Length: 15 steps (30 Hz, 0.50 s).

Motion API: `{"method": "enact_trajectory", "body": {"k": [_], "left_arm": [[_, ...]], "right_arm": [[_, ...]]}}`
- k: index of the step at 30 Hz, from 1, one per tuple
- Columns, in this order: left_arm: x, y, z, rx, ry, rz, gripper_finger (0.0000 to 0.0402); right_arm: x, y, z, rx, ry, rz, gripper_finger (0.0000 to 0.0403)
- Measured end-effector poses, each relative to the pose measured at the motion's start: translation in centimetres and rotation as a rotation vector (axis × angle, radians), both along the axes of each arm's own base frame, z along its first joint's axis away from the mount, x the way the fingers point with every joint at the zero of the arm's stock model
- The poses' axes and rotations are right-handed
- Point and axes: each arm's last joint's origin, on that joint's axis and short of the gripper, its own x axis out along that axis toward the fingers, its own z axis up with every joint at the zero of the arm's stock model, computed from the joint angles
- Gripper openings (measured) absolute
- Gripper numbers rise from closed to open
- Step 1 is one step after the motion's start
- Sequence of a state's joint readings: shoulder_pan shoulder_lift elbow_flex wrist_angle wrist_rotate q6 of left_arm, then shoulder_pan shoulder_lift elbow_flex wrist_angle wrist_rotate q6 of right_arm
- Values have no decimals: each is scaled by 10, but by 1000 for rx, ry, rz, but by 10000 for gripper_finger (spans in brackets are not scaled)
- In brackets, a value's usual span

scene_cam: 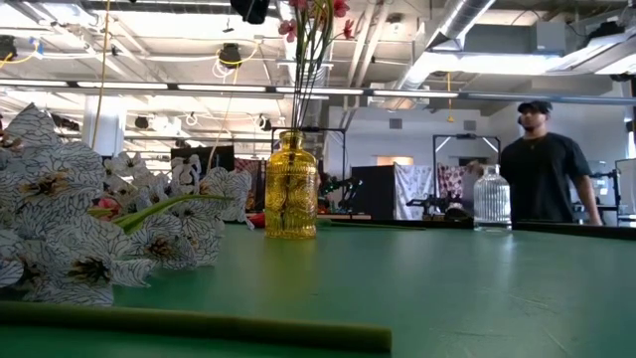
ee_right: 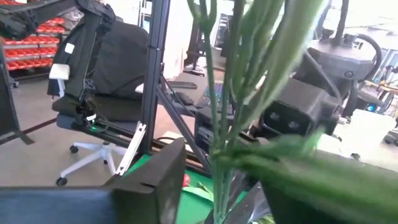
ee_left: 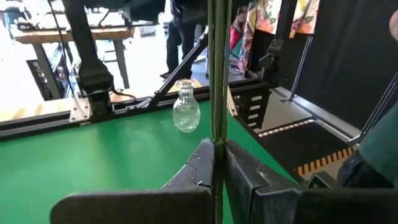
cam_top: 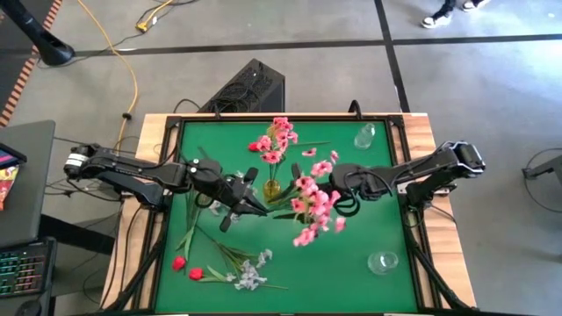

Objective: Sort flowers into vase by color
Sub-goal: Put the pink flowers into the yellow vase

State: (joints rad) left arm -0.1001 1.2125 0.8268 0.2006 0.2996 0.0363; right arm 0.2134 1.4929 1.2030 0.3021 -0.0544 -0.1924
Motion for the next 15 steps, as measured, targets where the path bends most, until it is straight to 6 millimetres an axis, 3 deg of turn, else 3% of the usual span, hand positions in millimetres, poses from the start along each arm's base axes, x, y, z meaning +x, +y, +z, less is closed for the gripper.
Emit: {"method": "enact_trajectory", "body": {"k": [10,15], "left_arm": [[0,0,-1,6,9,17,0],[0,1,-2,-3,21,29,26]], "right_arm": [[0,0,-1,-2,9,-1,25],[-1,0,-2,11,40,-1,28]]}}
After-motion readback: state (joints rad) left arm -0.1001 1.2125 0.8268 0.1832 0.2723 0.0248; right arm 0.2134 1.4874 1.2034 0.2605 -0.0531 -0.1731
